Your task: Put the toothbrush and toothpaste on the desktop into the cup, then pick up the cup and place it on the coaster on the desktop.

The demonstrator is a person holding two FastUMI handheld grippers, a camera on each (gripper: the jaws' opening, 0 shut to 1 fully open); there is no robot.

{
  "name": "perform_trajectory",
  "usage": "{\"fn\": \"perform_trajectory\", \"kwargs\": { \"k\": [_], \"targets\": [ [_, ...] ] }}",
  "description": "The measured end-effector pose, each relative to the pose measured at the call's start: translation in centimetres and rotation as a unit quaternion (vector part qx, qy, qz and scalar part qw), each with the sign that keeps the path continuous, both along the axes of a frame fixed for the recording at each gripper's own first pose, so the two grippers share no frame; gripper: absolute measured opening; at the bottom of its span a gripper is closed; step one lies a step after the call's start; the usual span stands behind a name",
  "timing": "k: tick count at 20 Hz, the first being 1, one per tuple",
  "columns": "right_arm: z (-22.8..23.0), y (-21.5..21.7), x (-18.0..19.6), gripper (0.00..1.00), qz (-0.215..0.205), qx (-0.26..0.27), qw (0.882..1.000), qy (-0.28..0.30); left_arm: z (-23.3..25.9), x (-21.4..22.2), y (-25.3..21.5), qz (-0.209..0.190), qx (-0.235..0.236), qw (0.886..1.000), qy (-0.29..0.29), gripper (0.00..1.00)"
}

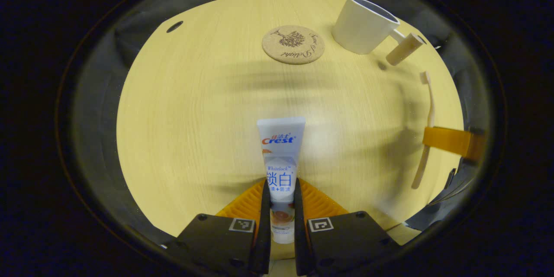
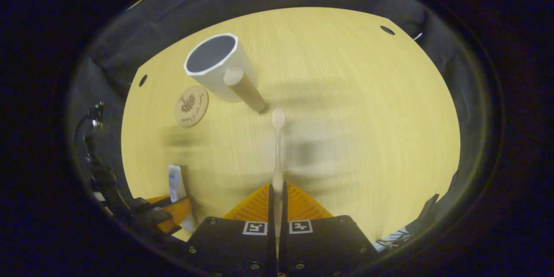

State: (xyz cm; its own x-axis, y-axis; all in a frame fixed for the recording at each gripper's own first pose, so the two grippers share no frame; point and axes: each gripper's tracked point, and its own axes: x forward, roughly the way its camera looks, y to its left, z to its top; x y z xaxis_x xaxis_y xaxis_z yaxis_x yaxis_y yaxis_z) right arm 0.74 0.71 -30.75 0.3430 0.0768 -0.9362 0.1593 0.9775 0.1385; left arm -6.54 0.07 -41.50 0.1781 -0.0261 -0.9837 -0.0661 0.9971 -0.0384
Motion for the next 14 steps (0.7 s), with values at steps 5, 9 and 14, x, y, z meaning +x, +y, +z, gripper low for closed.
{"fn": "perform_trajectory", "kwargs": {
  "k": [5,9,14],
  "targets": [
    [6.1,-0.4,4.6,0.03,-0.032,0.024,0.996,-0.075,0.6,0.1,0.1,0.004,-0.004,1.000,-0.006,0.31],
    [9.9,-0.4,9.0,0.04,-0.027,0.021,0.991,-0.129,0.9,0.0,0.2,0.005,-0.005,1.000,-0.006,0.31],
    [13.7,1.5,15.9,0.04,-0.020,0.030,0.980,-0.193,0.9,-0.4,0.7,0.014,-0.005,1.000,-0.003,0.31]
  ]
}}
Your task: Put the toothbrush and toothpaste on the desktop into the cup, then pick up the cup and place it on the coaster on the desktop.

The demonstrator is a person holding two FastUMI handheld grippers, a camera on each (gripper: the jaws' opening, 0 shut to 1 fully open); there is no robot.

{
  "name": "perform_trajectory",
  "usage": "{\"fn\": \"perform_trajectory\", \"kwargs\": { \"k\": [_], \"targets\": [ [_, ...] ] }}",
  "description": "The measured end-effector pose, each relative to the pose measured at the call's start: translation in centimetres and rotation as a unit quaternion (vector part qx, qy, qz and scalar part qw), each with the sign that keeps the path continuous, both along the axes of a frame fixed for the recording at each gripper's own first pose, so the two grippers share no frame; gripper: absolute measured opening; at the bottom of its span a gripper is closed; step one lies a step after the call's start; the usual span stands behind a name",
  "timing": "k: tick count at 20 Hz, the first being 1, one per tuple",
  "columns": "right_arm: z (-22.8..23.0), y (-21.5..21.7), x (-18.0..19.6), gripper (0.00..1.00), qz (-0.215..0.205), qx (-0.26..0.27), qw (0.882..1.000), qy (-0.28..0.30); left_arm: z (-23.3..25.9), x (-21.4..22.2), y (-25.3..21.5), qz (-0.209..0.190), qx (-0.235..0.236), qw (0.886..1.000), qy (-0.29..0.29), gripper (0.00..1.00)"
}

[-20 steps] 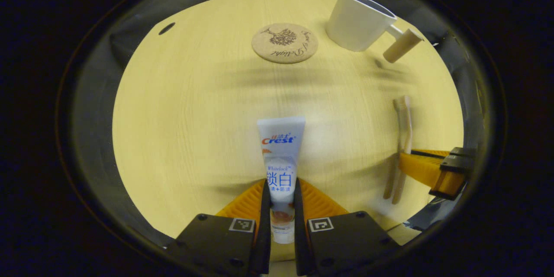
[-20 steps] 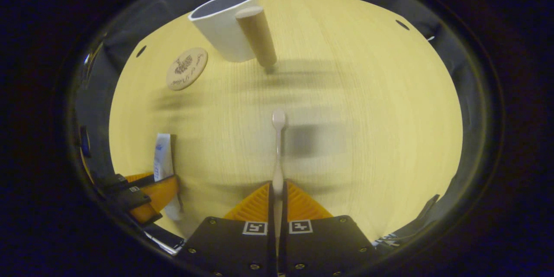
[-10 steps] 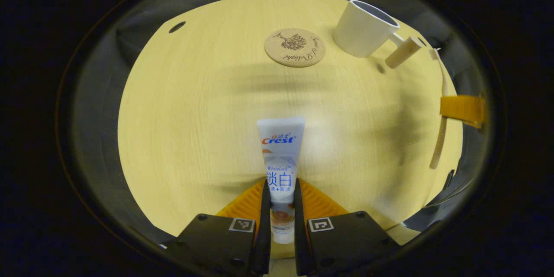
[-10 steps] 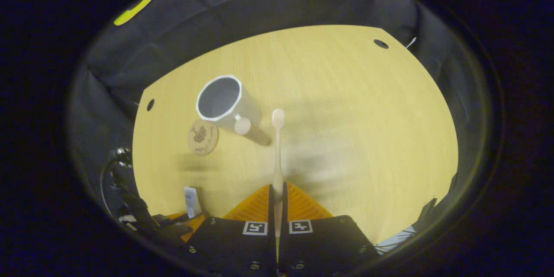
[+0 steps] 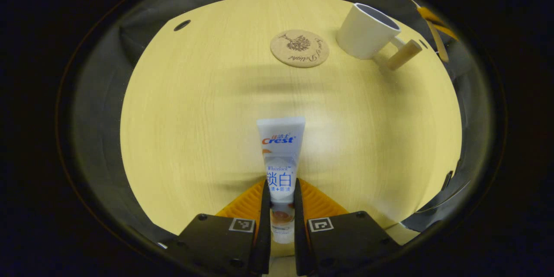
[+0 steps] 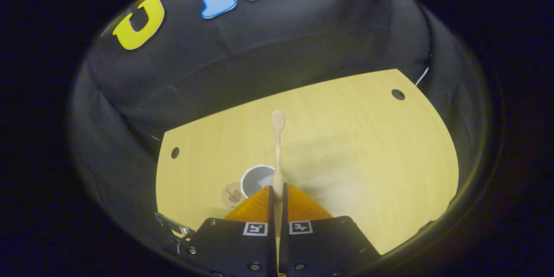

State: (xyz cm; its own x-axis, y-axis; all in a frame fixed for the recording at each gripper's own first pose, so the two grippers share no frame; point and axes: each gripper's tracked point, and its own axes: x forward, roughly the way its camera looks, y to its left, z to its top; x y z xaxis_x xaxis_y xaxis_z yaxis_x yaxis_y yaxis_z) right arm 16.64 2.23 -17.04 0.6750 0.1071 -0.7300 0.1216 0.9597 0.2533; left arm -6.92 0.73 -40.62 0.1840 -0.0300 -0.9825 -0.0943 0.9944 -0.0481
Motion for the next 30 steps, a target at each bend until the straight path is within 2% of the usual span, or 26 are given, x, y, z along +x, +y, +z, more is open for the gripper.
{"fn": "perform_trajectory", "kwargs": {
  "k": [5,11,17,23,24,25,26,27,30],
  "targets": [
    [0.8,1.1,4.6,0.04,-0.005,0.004,0.999,-0.033,-0.1,-0.6,0.8,0.012,0.001,1.000,0.007,0.31],
    [-1.7,2.6,6.9,0.04,0.001,-0.013,0.998,-0.066,0.9,-0.5,1.8,0.024,0.007,1.000,0.014,0.31],
    [-3.9,3.4,6.2,0.03,0.005,-0.034,0.993,-0.111,4.1,1.1,2.3,0.026,0.016,0.999,0.016,0.31],
    [-6.7,3.3,4.7,0.03,0.019,-0.075,0.990,-0.115,9.1,3.8,2.5,0.030,0.025,0.999,0.013,0.31],
    [-6.6,3.4,4.5,0.06,0.022,-0.075,0.989,-0.122,7.6,3.3,2.9,0.031,0.027,0.999,0.009,0.30],
    [-6.8,3.7,4.4,0.07,0.031,-0.075,0.989,-0.124,8.4,3.7,3.8,0.033,0.029,0.999,0.002,0.31],
    [-7.2,3.9,3.9,0.09,0.040,-0.077,0.989,-0.123,9.4,4.3,3.4,0.035,0.031,0.999,-0.005,0.23],
    [-7.2,4.0,3.5,0.10,0.049,-0.082,0.988,-0.124,9.9,4.9,3.7,0.039,0.030,0.999,-0.016,0.31],
    [-7.6,4.1,2.6,0.12,0.055,-0.095,0.986,-0.129,11.1,6.4,4.1,0.050,0.031,0.997,-0.046,0.30]
  ]
}}
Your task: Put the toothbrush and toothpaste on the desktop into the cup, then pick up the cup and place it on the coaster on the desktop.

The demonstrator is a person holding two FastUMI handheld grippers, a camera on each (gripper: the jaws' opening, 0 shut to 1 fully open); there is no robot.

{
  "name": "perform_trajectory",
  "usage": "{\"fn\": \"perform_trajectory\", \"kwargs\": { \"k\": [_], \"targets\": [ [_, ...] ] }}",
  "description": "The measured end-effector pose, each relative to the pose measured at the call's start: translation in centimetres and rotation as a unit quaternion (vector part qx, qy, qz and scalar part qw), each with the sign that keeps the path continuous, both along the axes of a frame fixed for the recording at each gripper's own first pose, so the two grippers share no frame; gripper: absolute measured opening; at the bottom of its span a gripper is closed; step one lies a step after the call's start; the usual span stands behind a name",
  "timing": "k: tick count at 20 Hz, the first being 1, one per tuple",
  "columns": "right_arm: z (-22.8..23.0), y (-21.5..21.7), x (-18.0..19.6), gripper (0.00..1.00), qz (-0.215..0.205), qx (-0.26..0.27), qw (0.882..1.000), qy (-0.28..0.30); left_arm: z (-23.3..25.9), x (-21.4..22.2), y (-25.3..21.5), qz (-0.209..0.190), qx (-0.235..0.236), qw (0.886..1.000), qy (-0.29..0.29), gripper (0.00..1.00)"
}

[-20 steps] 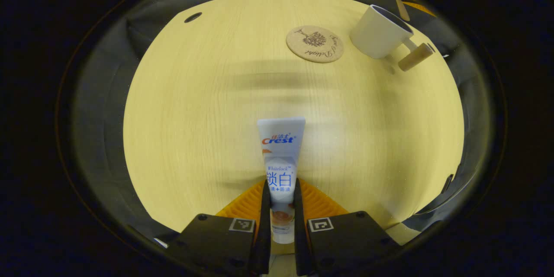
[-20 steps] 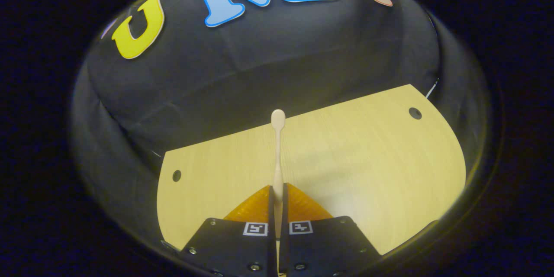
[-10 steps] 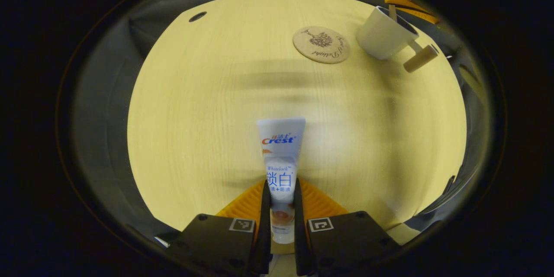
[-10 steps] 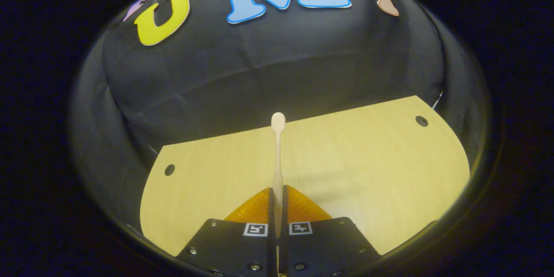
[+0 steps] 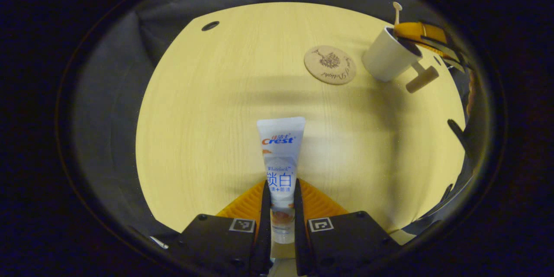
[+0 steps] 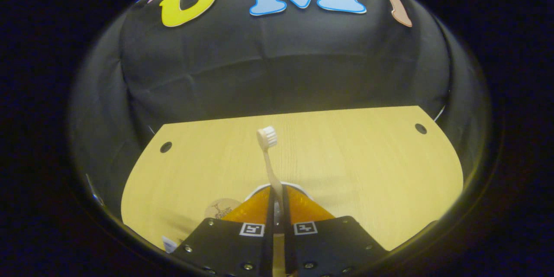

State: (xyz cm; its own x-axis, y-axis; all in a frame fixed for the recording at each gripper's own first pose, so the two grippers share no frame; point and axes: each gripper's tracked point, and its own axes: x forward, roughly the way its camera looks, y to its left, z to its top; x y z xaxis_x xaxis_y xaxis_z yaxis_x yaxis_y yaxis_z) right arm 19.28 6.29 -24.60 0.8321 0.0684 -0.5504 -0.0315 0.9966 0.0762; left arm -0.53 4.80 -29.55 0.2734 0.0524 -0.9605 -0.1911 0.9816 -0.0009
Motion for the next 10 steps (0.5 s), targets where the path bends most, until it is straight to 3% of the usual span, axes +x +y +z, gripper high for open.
{"fn": "perform_trajectory", "kwargs": {
  "k": [1,2,10],
  "targets": [
    [0.0,0.0,-0.4,0.10,-0.001,0.001,1.000,0.000,0.4,0.5,0.1,0.002,0.002,1.000,-0.009,0.23],
    [0.0,0.1,-0.8,0.10,-0.002,0.003,1.000,-0.001,1.0,1.1,0.2,0.002,0.003,1.000,-0.019,0.30],
    [2.7,-4.4,-6.8,0.10,-0.017,-0.002,0.999,-0.030,6.6,8.2,-1.8,-0.002,-0.023,0.995,-0.098,0.30]
  ]
}}
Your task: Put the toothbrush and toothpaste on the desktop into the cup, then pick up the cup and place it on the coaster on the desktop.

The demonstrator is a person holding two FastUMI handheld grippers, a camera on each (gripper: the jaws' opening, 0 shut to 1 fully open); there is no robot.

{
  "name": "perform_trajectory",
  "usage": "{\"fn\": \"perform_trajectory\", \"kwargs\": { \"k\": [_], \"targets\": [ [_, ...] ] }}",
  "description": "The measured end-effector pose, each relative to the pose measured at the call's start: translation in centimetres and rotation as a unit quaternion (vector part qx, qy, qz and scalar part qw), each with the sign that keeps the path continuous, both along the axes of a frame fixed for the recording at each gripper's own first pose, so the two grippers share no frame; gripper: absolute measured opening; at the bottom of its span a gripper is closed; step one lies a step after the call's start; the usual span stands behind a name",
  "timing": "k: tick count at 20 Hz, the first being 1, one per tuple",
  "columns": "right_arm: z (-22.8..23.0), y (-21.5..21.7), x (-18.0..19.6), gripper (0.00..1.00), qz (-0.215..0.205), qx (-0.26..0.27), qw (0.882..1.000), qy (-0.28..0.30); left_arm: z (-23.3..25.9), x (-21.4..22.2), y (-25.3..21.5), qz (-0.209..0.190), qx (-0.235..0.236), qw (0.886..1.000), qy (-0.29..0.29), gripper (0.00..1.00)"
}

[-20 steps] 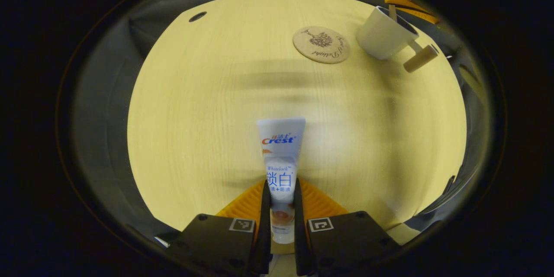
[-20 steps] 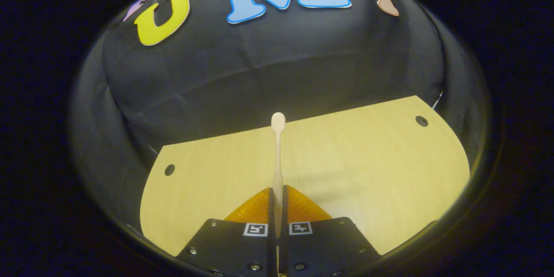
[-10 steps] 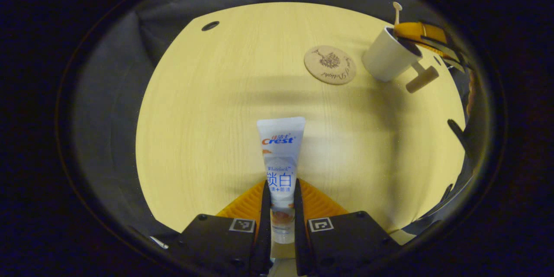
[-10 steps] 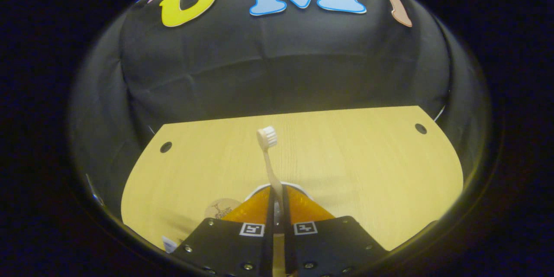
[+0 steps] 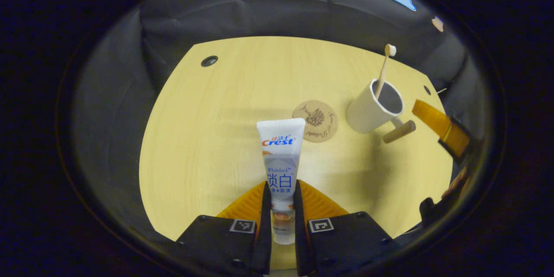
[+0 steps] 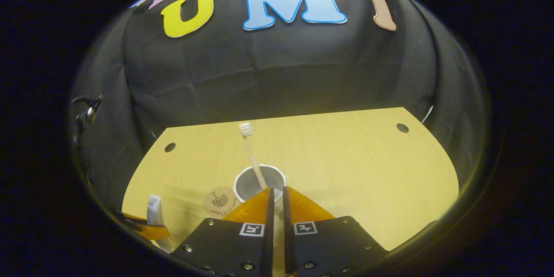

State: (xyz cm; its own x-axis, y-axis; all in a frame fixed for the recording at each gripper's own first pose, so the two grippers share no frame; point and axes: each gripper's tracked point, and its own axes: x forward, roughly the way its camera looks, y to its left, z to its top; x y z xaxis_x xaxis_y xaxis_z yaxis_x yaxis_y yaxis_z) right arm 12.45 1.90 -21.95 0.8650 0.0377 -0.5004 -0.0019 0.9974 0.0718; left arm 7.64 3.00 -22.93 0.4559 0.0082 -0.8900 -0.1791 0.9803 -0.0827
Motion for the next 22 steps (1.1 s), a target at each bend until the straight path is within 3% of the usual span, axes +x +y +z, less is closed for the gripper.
{"fn": "perform_trajectory", "kwargs": {
  "k": [6,10,14,22],
  "targets": [
    [-2.6,-3.6,-6.3,0.10,-0.014,0.013,0.999,0.045,4.7,6.2,-3.0,-0.019,-0.014,0.998,-0.052,0.30],
    [-5.7,-3.5,-9.6,0.10,0.002,0.064,0.992,0.109,7.9,10.8,-5.6,-0.019,-0.038,0.994,-0.104,0.30],
    [-7.5,-3.9,-12.0,0.10,0.014,0.076,0.986,0.145,9.9,14.3,-7.0,-0.010,-0.049,0.988,-0.143,0.30],
    [-8.1,-7.2,-13.9,0.10,0.005,0.078,0.983,0.163,11.2,19.7,-10.2,0.011,-0.076,0.974,-0.213,0.30]
  ]
}}
